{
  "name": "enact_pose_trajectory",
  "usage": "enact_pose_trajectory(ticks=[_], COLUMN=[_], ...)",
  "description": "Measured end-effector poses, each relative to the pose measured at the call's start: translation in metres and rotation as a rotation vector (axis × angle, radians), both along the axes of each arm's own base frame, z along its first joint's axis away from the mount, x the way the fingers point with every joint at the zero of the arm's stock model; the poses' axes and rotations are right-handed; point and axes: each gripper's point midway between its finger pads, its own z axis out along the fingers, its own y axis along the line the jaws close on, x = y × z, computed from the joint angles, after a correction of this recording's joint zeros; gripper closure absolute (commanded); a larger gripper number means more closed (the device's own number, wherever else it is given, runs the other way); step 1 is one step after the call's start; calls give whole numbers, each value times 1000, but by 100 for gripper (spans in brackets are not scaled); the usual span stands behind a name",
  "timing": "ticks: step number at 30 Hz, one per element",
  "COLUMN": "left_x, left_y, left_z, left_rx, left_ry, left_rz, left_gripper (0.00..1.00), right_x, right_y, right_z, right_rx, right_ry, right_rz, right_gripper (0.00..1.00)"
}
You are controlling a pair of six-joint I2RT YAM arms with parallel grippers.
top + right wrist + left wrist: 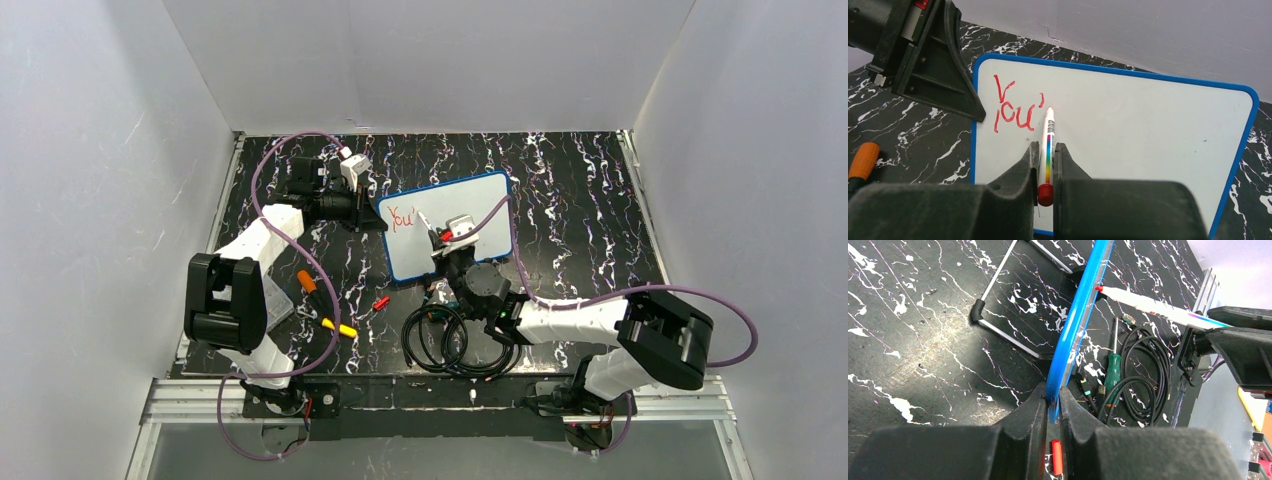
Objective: Write a sentence on the whiteboard
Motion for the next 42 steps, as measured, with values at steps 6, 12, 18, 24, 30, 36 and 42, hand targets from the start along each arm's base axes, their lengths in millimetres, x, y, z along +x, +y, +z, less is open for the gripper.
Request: enact_pose_trajectory(ticks=[6, 12, 18, 24, 30, 36, 42], left_x=[0, 0, 0, 0, 0, 0, 0], left_y=[0, 0, 0, 0, 0, 0, 0], left_z=[0, 0, 0, 0, 0, 0, 0], left_rx=[1, 0, 1, 1, 1, 1, 1], left_ry=[0, -1, -1, -2, -2, -2, -1], left_rz=[0, -1, 0, -2, -2, -2, -2], left_gripper=[100, 100, 100, 100, 100, 100, 100], right_x=[3, 3, -3, -6, -6, -5, -3], right_y=[0, -1, -8, -13, -13, -13, -9], right_z=[-5, -6, -18, -24, -25, -22, -16], right_rx=[-17, -13, -4, -4, -5, -7, -11], right_ry=[-3, 1, 32, 54, 56, 42, 18], right_rz=[-7, -9, -6, -3, -1, -3, -6], right_gripper=[99, 99, 99, 99, 99, 99, 99])
